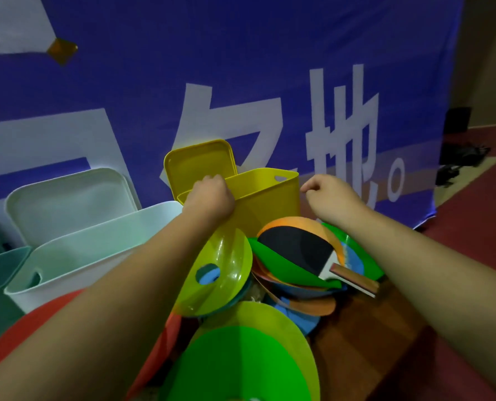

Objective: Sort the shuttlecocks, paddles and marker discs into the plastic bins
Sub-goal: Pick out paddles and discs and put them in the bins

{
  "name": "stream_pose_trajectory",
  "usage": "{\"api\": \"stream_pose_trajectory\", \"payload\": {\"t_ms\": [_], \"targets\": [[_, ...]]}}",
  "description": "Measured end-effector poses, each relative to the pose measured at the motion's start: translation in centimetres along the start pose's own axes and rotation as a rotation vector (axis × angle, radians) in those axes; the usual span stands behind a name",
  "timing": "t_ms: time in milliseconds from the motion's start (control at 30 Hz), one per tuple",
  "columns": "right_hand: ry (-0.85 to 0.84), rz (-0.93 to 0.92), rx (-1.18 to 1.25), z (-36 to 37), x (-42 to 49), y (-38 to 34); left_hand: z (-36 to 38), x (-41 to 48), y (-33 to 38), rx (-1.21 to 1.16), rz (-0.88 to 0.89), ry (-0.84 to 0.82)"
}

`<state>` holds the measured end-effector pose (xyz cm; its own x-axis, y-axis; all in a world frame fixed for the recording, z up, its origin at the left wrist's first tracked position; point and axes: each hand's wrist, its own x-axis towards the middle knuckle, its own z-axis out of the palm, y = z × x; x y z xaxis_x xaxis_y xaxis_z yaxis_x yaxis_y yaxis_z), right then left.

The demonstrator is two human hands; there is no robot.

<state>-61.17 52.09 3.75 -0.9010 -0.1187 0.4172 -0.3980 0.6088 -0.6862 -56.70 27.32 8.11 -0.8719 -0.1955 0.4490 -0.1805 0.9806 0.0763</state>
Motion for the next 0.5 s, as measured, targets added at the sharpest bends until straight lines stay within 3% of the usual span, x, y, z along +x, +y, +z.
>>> {"api": "stream_pose_trajectory", "payload": {"t_ms": [100,233,333,500], "targets": [[-0.065,0.023,-0.001,-2.1,-3.5,0.0,-1.2,-4.0,1.5,-0.009,0.219,0.020],[-0.138,0.046,-0.042,-3.2,-7.6,0.4,-3.9,-9.1,3.8,-0.071,0.447,-0.167],[-0.238,0.060,-0.146,-3.0,-10.2,0.8,-4.7,-12.0,4.8,-0.079,0.498,-0.275],[-0.325,0.066,-0.379,-2.1,-12.9,2.2,-3.9,-14.2,4.7,-0.027,0.502,-0.283]]}}
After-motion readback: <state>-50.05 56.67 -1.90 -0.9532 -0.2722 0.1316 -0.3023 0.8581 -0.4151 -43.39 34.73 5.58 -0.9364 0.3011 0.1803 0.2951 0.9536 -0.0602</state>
